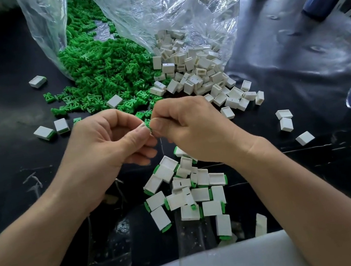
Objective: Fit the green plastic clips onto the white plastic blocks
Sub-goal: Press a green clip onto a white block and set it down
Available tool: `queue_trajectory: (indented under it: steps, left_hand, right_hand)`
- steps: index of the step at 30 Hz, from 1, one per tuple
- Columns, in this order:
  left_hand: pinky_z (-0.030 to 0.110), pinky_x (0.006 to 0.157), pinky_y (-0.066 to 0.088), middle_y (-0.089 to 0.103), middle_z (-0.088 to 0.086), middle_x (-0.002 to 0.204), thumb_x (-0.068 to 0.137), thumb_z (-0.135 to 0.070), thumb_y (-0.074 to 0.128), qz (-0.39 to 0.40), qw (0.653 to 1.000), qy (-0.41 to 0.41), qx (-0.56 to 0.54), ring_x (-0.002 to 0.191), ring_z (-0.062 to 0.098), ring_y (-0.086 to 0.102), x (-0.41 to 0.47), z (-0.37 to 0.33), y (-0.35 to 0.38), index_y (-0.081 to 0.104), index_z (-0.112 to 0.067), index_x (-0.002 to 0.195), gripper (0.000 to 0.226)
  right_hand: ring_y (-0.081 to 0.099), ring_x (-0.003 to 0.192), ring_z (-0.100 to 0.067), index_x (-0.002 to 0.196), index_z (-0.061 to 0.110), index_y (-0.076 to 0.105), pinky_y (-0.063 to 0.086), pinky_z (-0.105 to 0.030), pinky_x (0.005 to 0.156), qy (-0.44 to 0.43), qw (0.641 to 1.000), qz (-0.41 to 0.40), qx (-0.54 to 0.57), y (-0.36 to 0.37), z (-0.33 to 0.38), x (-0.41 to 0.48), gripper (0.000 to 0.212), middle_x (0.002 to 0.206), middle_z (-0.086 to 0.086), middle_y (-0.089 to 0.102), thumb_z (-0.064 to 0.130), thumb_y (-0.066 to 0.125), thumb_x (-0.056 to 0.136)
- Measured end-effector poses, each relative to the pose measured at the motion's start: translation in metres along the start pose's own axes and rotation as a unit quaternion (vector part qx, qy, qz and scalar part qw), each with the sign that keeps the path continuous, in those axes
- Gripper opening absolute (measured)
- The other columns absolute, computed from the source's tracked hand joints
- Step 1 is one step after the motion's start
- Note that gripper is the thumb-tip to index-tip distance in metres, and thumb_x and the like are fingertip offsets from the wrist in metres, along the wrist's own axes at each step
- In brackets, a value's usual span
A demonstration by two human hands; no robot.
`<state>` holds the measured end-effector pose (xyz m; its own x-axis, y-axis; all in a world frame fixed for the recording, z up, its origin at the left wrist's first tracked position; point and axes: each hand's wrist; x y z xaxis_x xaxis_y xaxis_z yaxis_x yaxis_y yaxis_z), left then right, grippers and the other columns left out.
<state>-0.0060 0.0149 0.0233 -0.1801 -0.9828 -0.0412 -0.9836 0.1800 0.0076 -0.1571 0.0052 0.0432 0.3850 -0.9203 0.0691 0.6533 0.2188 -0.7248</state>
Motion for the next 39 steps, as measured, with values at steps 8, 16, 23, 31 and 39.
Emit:
queue_trajectory:
  steps: [8,16,23,31,39]
  left_hand:
    - [0.022,0.049,0.054,0.071,0.008,0.067,0.066,-0.017,0.064,0.018,0.999,0.039,0.032,0.055,0.018,0.068,-0.001,-0.001,0.0,0.06,-0.005,0.078,0.018]
    - [0.014,0.065,0.053,0.071,-0.011,0.075,0.052,-0.029,0.07,-0.03,0.996,0.051,-0.07,0.072,0.0,0.065,0.003,0.0,0.002,0.072,-0.028,0.062,0.01]
    - [0.02,0.051,0.052,0.07,-0.007,0.074,0.057,-0.025,0.068,0.008,0.994,0.048,-0.097,0.06,0.007,0.061,0.0,-0.002,0.0,0.071,-0.024,0.065,0.009]
    - [0.026,0.053,0.054,0.067,0.006,0.061,0.066,-0.021,0.067,0.039,0.994,0.09,-0.055,0.052,0.02,0.062,-0.002,-0.003,0.002,0.075,-0.014,0.08,0.018]
    - [0.027,0.055,0.055,0.065,0.008,0.058,0.072,-0.01,0.062,0.021,0.994,0.082,-0.067,0.052,0.021,0.063,-0.002,-0.003,0.004,0.073,-0.008,0.079,0.012]
  right_hand:
    - [0.045,0.06,-0.011,0.073,0.011,0.059,0.038,-0.027,0.059,-0.029,1.0,0.001,-0.001,-0.004,-0.004,0.0,0.019,0.06,0.007,0.049,0.017,0.056,0.09]
    - [0.055,0.058,-0.012,0.081,0.012,0.058,0.044,-0.023,0.056,0.172,0.902,0.048,0.393,-0.004,-0.002,0.005,0.048,0.069,-0.003,0.062,0.049,0.028,0.094]
    - [0.052,0.06,-0.012,0.077,0.007,0.053,0.042,-0.021,0.056,0.169,0.828,0.179,0.503,0.007,0.01,0.002,0.059,0.07,-0.006,0.057,0.051,0.019,0.094]
    - [0.033,0.054,-0.011,0.103,0.004,0.053,0.028,-0.023,0.051,0.177,0.866,0.142,0.446,0.012,0.009,0.0,0.045,0.062,-0.002,0.039,0.041,0.028,0.097]
    - [0.033,0.052,-0.008,0.065,0.017,0.052,0.027,-0.02,0.048,0.159,0.877,0.12,0.436,0.01,0.008,0.0,0.044,0.06,0.002,0.039,0.04,0.032,0.097]
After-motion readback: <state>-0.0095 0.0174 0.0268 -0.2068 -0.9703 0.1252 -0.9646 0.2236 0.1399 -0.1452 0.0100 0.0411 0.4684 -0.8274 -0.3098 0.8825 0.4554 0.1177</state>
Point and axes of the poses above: each hand's wrist, its own x-axis towards the middle knuckle, its own y-axis out of the palm, z = x × y
